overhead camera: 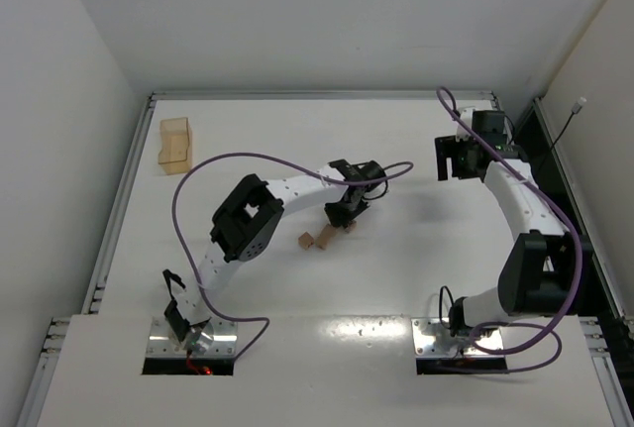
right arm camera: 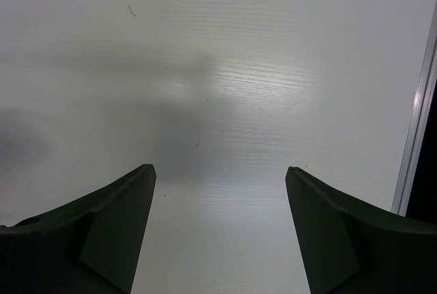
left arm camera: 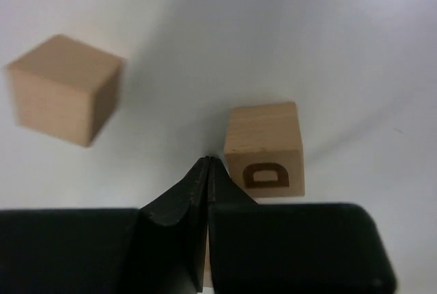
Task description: Build the wood block tower
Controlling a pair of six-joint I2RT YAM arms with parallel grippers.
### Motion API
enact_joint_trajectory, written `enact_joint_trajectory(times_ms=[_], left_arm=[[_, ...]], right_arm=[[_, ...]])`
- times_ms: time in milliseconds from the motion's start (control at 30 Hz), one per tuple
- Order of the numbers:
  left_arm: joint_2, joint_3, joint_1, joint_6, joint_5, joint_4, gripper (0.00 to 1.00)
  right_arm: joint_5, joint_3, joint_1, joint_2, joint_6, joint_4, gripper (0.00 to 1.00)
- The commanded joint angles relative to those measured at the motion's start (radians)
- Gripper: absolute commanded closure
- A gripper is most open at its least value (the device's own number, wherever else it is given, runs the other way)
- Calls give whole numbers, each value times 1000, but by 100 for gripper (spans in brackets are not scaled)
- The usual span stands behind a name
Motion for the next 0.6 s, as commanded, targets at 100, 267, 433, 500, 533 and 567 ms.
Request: enact_joint_trajectory(times_ms=[100, 267, 433, 500, 533, 567], left_arm=[[-121, -44, 4, 88, 453, -16, 100], [-216, -66, -5, 70, 452, 11, 100], [-294, 21, 27, -8, 167, 54, 100], [-295, 54, 38, -50, 58, 54, 86], [-284, 66, 38, -63, 30, 54, 77], [-284, 66, 38, -82, 4, 54, 63]], right_arm=[[-31, 7, -15, -1, 15, 17, 26], [-51, 7, -15, 8, 15, 17, 26], [-166, 7, -15, 8, 15, 17, 26], [-221, 7, -15, 8, 5, 17, 20], [-253, 7, -2, 8, -8, 17, 18], [-275, 7, -1, 22, -8, 3, 16]])
